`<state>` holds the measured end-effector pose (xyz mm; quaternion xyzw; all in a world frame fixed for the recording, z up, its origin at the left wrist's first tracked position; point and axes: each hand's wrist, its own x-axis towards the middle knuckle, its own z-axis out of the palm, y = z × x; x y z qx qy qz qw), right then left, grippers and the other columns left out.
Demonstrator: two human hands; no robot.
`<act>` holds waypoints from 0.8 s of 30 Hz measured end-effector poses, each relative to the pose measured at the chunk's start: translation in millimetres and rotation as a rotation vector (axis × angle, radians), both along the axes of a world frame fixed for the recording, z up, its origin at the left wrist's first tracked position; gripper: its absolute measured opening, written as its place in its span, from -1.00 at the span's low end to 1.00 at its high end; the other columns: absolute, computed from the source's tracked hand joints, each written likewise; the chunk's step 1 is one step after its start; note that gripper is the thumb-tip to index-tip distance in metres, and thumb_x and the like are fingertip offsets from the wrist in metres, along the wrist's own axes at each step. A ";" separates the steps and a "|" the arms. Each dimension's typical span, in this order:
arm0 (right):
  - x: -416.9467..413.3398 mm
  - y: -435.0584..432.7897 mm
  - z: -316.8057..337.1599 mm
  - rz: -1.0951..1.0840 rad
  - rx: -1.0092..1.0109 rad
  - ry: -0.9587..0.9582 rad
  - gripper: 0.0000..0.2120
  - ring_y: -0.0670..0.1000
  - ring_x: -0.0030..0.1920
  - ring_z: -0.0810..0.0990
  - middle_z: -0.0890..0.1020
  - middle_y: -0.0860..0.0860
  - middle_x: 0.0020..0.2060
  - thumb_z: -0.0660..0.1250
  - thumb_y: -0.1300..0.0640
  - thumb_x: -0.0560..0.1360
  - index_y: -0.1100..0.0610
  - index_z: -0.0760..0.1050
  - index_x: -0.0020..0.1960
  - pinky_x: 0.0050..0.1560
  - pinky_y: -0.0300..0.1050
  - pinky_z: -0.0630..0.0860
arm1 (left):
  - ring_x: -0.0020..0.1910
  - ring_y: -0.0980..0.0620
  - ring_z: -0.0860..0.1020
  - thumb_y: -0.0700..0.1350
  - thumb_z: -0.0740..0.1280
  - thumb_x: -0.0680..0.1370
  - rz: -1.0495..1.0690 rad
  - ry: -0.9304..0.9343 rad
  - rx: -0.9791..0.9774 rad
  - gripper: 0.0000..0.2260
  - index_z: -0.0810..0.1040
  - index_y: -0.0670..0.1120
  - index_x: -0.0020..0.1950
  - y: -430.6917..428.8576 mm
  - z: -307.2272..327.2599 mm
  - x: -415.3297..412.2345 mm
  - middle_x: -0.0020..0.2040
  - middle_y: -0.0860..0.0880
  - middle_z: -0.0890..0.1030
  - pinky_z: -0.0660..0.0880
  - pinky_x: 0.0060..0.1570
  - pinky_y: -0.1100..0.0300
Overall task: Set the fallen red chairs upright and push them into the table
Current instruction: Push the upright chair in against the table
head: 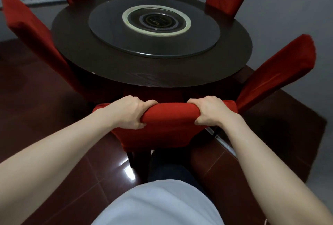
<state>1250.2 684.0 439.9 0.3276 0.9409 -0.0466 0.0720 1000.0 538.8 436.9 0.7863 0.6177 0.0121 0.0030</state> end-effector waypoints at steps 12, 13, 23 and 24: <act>-7.6 -8.6 -1.2 0.023 0.082 0.047 -0.61 0.00 -0.17 0.61 0.53 -0.17 -0.34 0.37 0.01 0.19 -0.16 0.46 0.01 -0.24 -0.15 0.31 | -0.13 -0.02 0.62 0.04 0.33 0.41 -0.026 0.009 0.072 -0.40 0.28 0.10 0.44 -7.7 -0.4 -8.8 -0.12 0.01 0.66 0.49 -0.13 0.16; -7.4 -8.9 -1.6 0.023 0.079 0.052 -0.62 0.00 -0.18 0.61 0.50 -0.18 -0.36 0.37 0.02 0.19 -0.16 0.45 0.00 -0.25 -0.15 0.32 | -0.13 -0.02 0.62 0.04 0.33 0.41 -0.028 0.008 0.071 -0.40 0.28 0.10 0.44 -8.6 -0.6 -8.2 -0.11 0.01 0.66 0.49 -0.13 0.16; -16.7 -3.7 -1.1 0.090 0.020 0.063 -0.63 -0.02 -0.17 0.60 0.59 -0.16 -0.28 0.37 0.05 0.20 -0.14 0.44 -0.01 -0.23 -0.11 0.41 | -0.18 -0.01 0.61 0.04 0.34 0.41 0.001 0.017 0.078 -0.41 0.28 0.10 0.44 -14.3 0.6 -15.1 -0.15 0.02 0.65 0.50 -0.18 0.16; -17.2 -2.1 -0.3 0.083 0.010 0.060 -0.63 -0.02 -0.17 0.60 0.58 -0.17 -0.29 0.38 0.05 0.20 -0.15 0.44 -0.02 -0.21 -0.10 0.45 | -0.18 -0.01 0.61 0.04 0.34 0.41 0.001 0.021 0.076 -0.41 0.29 0.10 0.43 -12.1 2.0 -15.7 -0.16 0.02 0.65 0.50 -0.18 0.15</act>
